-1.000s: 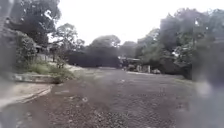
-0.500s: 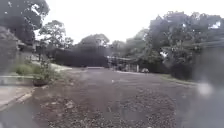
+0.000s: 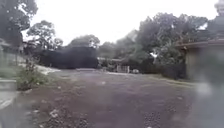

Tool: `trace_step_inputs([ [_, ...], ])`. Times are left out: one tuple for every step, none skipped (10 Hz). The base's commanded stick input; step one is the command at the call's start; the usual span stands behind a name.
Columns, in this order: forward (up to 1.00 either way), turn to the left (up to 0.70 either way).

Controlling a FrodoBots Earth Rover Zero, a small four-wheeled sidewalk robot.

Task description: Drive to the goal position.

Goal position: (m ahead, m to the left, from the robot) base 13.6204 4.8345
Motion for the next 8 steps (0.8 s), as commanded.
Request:
trace_step_inputs([
  [0.50, -0.50],
  [0.50, -0.50],
  [0.50, -0.50],
  [0.50, -0.50],
  [0.50, -0.50],
  [0.50, -0.50],
  [0.50, -0.50],
  [0.50, -0.50],
])
